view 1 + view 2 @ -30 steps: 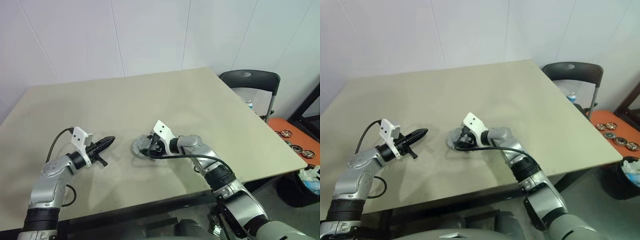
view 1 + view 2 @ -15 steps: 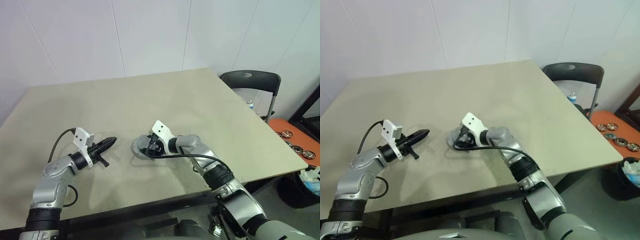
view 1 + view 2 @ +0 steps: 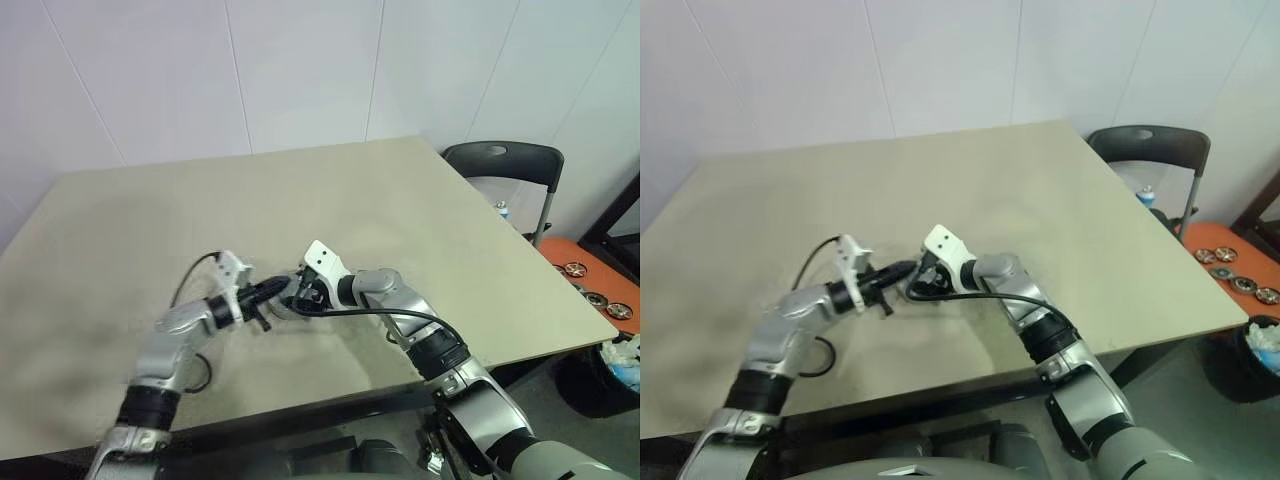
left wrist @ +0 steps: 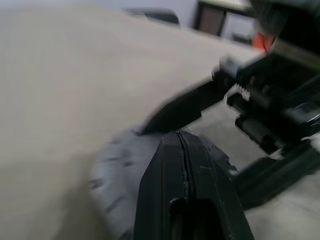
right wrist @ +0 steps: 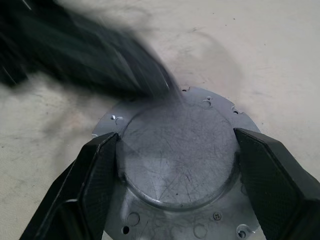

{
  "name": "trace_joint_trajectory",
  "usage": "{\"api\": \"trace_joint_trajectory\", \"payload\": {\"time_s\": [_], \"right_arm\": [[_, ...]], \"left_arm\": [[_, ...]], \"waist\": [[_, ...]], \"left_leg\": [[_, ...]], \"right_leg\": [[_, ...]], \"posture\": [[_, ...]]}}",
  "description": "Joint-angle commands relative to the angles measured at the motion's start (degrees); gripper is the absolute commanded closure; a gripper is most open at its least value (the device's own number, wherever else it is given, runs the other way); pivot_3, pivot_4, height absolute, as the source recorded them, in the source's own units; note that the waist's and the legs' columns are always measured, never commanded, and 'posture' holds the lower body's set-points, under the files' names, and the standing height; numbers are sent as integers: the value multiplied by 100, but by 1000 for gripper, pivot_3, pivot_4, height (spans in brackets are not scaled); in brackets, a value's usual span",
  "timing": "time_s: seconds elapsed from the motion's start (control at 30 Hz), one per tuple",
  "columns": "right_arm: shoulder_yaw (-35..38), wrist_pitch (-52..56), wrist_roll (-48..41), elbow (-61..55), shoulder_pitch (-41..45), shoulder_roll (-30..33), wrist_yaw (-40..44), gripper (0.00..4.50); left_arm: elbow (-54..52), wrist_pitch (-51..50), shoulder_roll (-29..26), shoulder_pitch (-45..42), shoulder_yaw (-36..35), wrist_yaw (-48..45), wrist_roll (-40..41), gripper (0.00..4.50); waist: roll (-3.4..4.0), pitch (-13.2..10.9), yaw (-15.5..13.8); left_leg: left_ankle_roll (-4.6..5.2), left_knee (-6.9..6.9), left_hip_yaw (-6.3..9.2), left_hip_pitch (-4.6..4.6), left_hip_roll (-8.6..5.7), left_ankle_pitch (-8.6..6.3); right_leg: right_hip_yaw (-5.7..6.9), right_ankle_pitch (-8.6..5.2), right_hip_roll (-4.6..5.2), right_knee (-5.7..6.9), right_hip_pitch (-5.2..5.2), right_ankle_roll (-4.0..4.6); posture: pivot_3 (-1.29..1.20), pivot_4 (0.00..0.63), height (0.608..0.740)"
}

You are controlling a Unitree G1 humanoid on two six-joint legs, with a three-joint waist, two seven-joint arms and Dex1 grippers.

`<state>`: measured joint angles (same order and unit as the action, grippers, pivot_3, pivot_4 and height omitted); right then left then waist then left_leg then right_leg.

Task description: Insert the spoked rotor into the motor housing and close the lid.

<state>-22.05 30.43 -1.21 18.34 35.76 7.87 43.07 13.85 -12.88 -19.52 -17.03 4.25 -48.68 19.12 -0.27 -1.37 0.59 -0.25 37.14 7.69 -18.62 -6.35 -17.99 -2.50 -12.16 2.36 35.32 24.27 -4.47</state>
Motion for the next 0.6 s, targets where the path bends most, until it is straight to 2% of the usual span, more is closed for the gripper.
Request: {"api": "trace_joint_trajectory", "payload": {"time_s": [0.03, 0.27, 0.37, 0.47, 0.5, 0.6], "right_arm": [[-65, 74, 68, 33, -86, 14, -20, 1240], [24, 107, -7, -81, -136, 16, -74, 1240], [393, 546, -500, -293, -169, -98, 74, 1240], [467, 597, -542, -312, -166, 26, 134, 185], [487, 579, -528, -250, -148, 48, 105, 27], [696, 678, -698, -136, -104, 64, 125, 27]], "left_arm": [[569, 289, -70, -298, 424, -237, -538, 4500], [809, 212, -355, -333, 785, -374, -1048, 4500], [736, 86, -430, -241, 872, -477, -1073, 4500], [704, 116, -442, -227, 846, -435, -1064, 4500], [705, 123, -441, -236, 839, -428, -1062, 4500], [628, 112, -423, -256, 795, -432, -996, 4500]], "waist": [[1, 4, 3], [11, 38, 3], [16, 51, 1], [15, 54, 2], [16, 56, 4], [15, 57, 1]], "left_leg": [[0, 0, 0, 1, 1, 0], [2, -2, 0, 17, 0, -1], [4, -2, 1, 27, 0, -3], [11, -3, 2, 26, 0, -6], [12, -4, 2, 26, 0, -7], [11, -1, 2, 30, 0, -6]], "right_leg": [[0, 0, -1, 0, 0, 0], [-1, -1, 1, -2, -19, -1], [-1, -2, 1, -4, -30, -3], [-1, -3, 1, -9, -30, -4], [-1, -3, 2, -11, -31, -4], [-1, -3, 2, -8, -36, -4]], "posture": [[0, 0, 740], [0, 0, 740], [0, 0, 740], [0, 0, 740], [0, 0, 740], [0, 0, 740]]}}
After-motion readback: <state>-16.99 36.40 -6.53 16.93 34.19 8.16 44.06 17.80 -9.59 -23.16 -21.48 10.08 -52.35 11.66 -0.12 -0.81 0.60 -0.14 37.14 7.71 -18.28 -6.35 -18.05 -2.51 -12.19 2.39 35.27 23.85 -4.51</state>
